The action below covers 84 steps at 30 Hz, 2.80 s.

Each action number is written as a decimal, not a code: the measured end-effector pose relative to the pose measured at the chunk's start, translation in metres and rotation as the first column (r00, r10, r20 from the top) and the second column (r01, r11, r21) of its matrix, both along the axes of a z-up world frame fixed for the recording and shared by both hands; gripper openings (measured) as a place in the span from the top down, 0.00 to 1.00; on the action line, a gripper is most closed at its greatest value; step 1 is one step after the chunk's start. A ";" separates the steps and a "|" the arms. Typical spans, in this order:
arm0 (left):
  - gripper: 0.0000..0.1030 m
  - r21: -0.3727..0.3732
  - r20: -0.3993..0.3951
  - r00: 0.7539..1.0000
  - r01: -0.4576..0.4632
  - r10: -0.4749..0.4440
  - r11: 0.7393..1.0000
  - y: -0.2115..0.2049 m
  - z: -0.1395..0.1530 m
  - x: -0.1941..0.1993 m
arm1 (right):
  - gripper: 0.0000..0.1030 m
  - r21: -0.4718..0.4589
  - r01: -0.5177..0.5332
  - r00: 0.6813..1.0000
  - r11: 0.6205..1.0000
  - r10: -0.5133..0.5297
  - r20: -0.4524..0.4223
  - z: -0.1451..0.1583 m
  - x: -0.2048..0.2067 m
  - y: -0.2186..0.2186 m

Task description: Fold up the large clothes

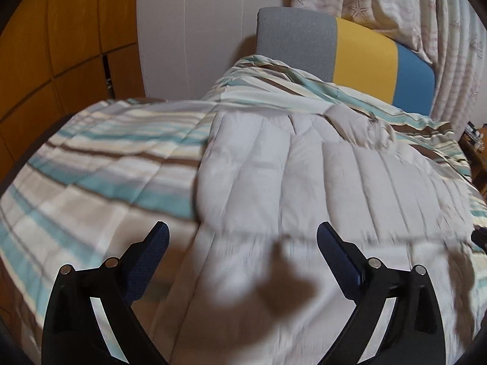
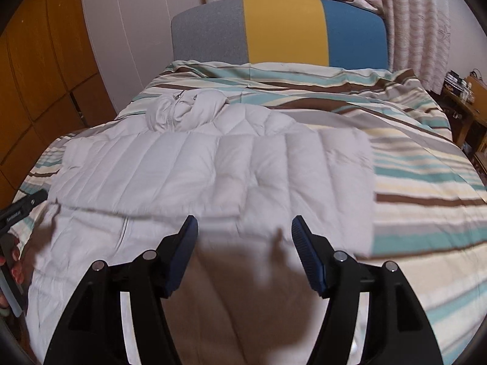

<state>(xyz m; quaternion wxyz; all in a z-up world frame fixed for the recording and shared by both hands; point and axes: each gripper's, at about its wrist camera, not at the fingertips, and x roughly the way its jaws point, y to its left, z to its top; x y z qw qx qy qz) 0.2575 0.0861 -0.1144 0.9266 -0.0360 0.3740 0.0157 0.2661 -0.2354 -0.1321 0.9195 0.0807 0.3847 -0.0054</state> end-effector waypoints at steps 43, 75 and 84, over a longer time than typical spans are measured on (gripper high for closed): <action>0.87 -0.231 0.072 0.972 0.236 -0.226 0.944 0.025 0.032 -0.191 | 0.89 0.395 -0.069 0.997 0.916 0.057 0.044 0.014 -0.206 -0.054; 0.76 -0.420 -0.053 0.989 0.105 -0.139 0.902 0.030 0.029 0.115 | 0.87 0.646 0.132 0.982 0.752 -0.189 0.020 -0.014 0.065 -0.161; 0.14 -0.485 0.115 0.993 0.043 0.015 0.873 0.065 0.046 0.097 | 0.26 0.638 0.035 0.962 0.769 -0.199 0.187 -0.011 0.067 -0.159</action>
